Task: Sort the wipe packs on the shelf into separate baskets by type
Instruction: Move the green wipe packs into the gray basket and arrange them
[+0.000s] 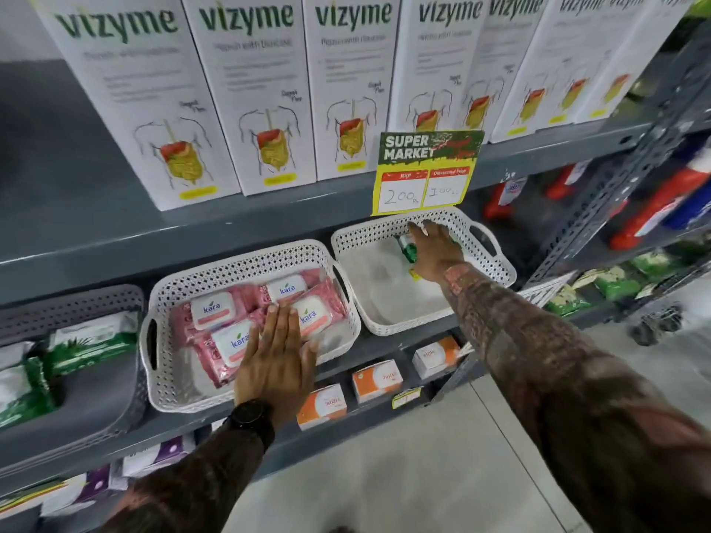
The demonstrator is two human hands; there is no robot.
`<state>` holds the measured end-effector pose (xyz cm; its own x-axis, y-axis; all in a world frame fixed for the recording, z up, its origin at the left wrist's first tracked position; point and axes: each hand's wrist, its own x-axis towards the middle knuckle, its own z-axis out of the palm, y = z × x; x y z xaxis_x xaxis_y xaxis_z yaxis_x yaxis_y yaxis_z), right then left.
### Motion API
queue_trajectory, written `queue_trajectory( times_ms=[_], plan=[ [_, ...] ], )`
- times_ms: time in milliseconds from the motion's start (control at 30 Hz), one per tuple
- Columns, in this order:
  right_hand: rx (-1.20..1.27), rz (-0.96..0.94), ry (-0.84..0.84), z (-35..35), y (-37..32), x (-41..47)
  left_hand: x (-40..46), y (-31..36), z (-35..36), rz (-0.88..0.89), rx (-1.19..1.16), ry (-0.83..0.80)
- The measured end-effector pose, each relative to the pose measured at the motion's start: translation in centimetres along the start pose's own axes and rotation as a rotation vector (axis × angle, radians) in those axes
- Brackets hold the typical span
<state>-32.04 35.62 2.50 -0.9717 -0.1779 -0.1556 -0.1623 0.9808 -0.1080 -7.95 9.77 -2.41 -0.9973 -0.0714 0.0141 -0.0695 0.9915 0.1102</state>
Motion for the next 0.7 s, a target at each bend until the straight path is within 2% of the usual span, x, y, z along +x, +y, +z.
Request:
queue_trajectory(
  times_ms=[233, 433, 567, 700],
  plan=[
    [-0.099, -0.05, -0.198, 1.0, 1.5, 2.9, 0.6, 0.0, 0.3, -0.021, 0.01, -0.007],
    [-0.172, -0.002, -0.14, 0.9, 0.8, 3.3, 0.6, -0.2, 0.5, -0.016, -0.007, -0.003],
    [-0.104, 0.009, -0.23, 1.6, 1.2, 3.0, 0.2, -0.1, 0.5, -0.014, -0.014, 0.002],
    [-0.162, -0.015, -0.148, 1.7, 0.6, 2.5, 0.1, 0.0, 0.5, -0.016, -0.016, -0.003]
  ],
)
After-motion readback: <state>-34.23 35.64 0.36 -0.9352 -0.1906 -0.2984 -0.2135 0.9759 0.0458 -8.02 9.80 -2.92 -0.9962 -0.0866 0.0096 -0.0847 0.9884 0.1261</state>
